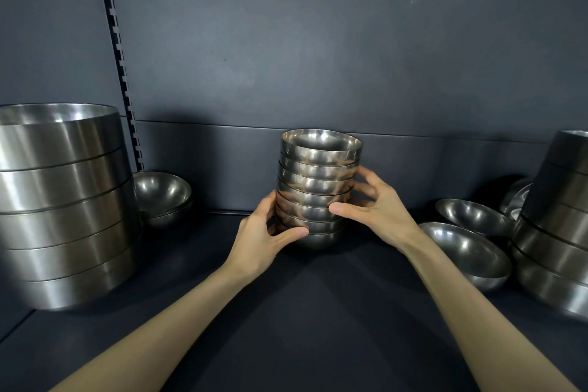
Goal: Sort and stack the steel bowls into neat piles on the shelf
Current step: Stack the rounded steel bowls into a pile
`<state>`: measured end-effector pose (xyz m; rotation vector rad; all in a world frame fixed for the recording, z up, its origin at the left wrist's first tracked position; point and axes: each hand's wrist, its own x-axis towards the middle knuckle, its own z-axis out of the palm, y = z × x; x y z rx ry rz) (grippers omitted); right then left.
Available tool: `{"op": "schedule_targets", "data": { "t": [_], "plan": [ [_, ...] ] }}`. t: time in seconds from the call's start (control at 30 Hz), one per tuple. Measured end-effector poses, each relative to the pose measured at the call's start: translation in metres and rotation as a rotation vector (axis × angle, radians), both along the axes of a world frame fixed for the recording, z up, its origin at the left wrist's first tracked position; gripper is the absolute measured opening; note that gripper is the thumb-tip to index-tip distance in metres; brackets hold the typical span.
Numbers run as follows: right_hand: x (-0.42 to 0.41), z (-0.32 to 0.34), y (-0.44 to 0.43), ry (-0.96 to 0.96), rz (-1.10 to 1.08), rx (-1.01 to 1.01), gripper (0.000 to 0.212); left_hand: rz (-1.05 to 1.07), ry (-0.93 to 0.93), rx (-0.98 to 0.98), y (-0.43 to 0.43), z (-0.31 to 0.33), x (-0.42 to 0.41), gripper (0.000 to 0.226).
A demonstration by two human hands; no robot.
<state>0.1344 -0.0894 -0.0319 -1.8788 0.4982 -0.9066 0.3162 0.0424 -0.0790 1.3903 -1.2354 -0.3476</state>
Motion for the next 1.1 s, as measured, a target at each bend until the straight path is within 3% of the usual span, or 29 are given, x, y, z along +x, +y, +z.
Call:
{"op": "schedule_targets", "data": {
  "t": [0.17,0.37,0.43,0.57,0.77,0.93,1.1],
  "plan": [
    [-0.002,0.002,0.002,0.054,-0.017,-0.015,0.109,-0.011,-0.033,0.022,0.001,0.001,0.001,0.056],
    [-0.002,0.007,0.005,0.133,-0.090,-0.016,0.082,-0.004,-0.101,0.043,0.004,0.006,0.004,0.045],
    [-0.004,0.009,0.007,0.161,-0.112,-0.017,0.083,0.007,-0.147,0.083,0.006,0.010,0.005,0.050],
    [-0.009,0.016,0.023,0.237,-0.196,-0.061,0.106,0.079,-0.294,0.195,0.012,0.021,0.010,0.063],
    [-0.021,0.043,0.056,0.462,-0.377,-0.259,0.084,0.147,-0.700,0.374,0.035,0.065,0.016,0.063],
    [-0.032,0.085,0.103,0.551,-0.456,-0.516,0.073,0.298,-0.960,0.296,0.081,0.124,0.002,0.063],
    [-0.042,0.099,0.167,0.545,-0.451,-0.671,0.064,0.422,-1.044,0.134,0.163,0.142,-0.014,0.060]
  ]
}}
